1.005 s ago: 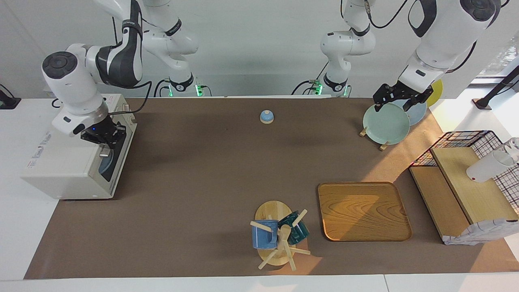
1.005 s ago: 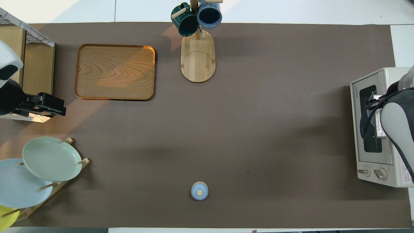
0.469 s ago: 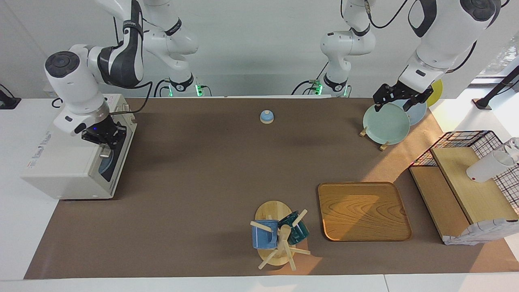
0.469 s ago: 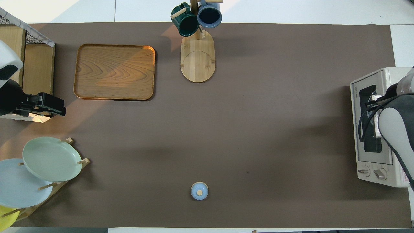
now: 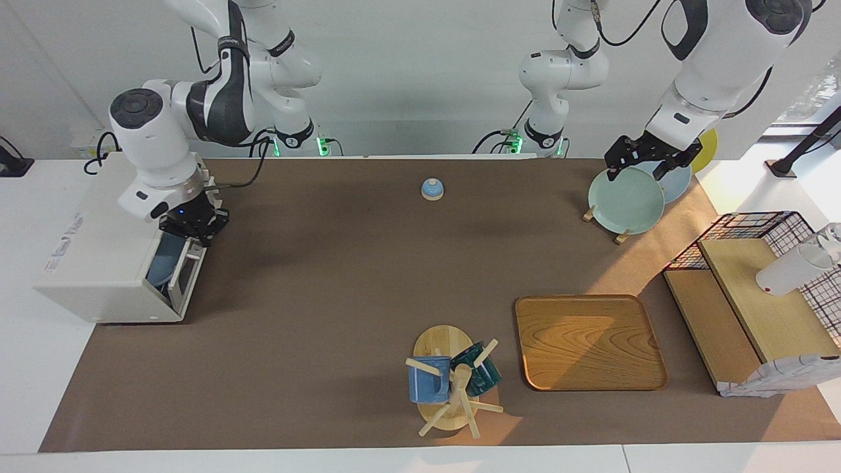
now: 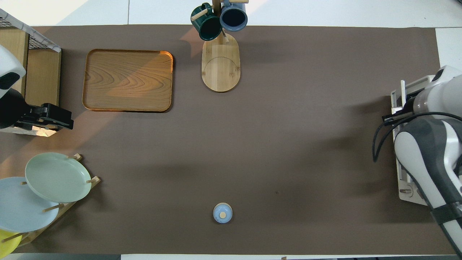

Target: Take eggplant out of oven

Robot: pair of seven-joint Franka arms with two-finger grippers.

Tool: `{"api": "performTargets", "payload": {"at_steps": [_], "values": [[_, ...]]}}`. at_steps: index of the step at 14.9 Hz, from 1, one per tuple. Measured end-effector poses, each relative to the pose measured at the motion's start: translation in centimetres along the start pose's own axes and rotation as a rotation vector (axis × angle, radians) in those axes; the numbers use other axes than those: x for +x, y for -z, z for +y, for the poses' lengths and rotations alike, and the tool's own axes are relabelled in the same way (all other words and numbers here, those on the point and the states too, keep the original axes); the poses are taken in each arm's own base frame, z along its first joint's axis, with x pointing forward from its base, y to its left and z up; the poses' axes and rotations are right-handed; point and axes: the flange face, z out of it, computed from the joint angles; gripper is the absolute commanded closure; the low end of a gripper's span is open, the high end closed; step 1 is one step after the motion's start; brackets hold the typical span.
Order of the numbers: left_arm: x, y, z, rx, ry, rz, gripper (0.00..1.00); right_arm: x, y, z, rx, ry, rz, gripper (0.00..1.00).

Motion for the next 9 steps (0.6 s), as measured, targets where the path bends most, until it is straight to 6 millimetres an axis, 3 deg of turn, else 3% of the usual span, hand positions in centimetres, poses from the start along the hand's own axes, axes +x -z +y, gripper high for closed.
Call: {"api": "performTargets", "payload": {"at_steps": [4, 9], "values": [[0.0, 0.0, 0.0, 0.0, 0.0, 0.0, 0.0, 1.3, -5.0, -3.8, 0.015, -0.03, 0.041, 1.0], [0.0, 0.0, 0.0, 0.0, 0.0, 0.0, 0.0, 1.7, -8.9, -5.2, 0.034, -0.064, 0.043, 1.0]]}}
